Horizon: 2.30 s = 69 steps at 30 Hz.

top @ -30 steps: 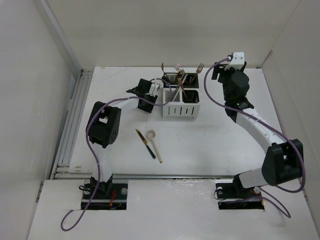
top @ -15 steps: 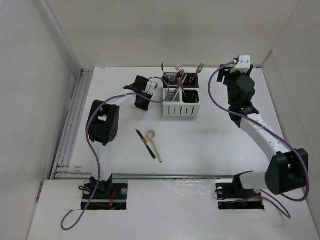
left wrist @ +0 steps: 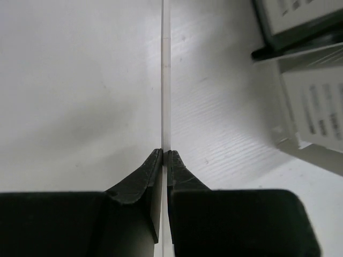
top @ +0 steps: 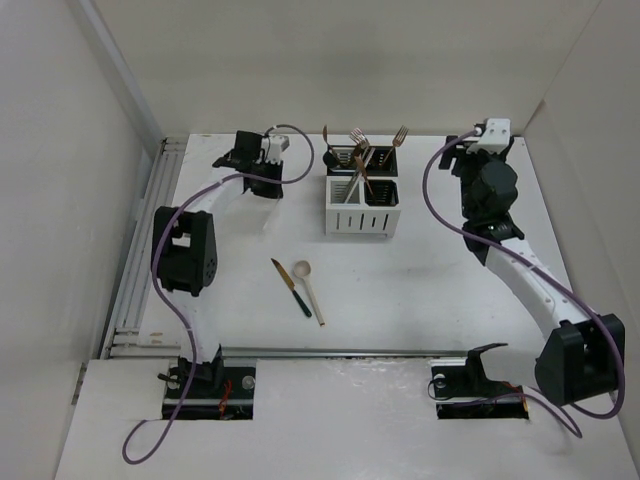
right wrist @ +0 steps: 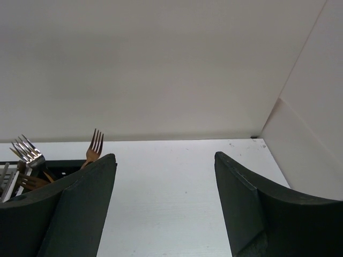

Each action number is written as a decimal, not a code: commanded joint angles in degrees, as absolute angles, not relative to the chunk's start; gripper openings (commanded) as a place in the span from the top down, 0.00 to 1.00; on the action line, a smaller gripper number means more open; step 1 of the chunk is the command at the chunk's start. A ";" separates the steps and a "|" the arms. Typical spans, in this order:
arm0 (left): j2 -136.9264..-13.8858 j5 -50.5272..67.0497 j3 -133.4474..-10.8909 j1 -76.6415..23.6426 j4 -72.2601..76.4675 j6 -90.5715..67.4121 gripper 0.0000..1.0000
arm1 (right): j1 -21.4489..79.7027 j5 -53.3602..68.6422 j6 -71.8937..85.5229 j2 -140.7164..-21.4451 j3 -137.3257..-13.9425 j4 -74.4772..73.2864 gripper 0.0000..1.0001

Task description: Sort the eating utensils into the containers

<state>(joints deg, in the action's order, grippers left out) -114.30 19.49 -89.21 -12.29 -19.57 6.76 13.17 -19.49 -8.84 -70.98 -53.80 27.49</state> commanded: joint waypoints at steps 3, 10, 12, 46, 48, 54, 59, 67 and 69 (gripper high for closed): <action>-103.90 23.90 -91.33 -12.74 -11.00 5.89 1.00 | 12.92 -18.98 -6.33 -68.38 -52.73 29.62 0.21; -93.61 30.57 -83.25 -15.81 16.31 6.50 1.00 | 15.64 -19.69 -5.80 -68.55 -52.73 29.62 0.21; -93.60 33.29 -82.53 -17.92 22.73 3.26 1.00 | 16.44 -20.74 -5.80 -69.17 -53.35 29.62 0.21; -106.71 24.26 -66.10 -27.60 47.99 -4.75 0.96 | 17.23 -23.65 -14.50 -66.53 -53.96 26.10 0.21; -106.09 25.57 -65.40 -27.60 47.99 -4.75 0.79 | 17.23 -23.12 -15.11 -66.53 -54.49 26.10 0.21; -102.93 25.58 -65.39 -27.07 45.01 -6.59 0.49 | 20.99 -22.59 -19.42 -66.53 -56.24 24.18 0.15; -97.05 26.89 -67.24 -24.79 38.60 -6.78 0.43 | 24.43 -21.45 -19.95 -67.14 -59.32 18.92 0.00; -82.19 19.18 -67.07 -15.49 21.99 1.05 0.38 | 38.22 -15.85 -19.95 -70.13 -64.33 2.75 0.00; -78.94 14.34 -64.44 -12.93 18.13 -0.51 0.36 | 41.81 -4.35 -19.95 -71.62 -64.86 -1.56 0.00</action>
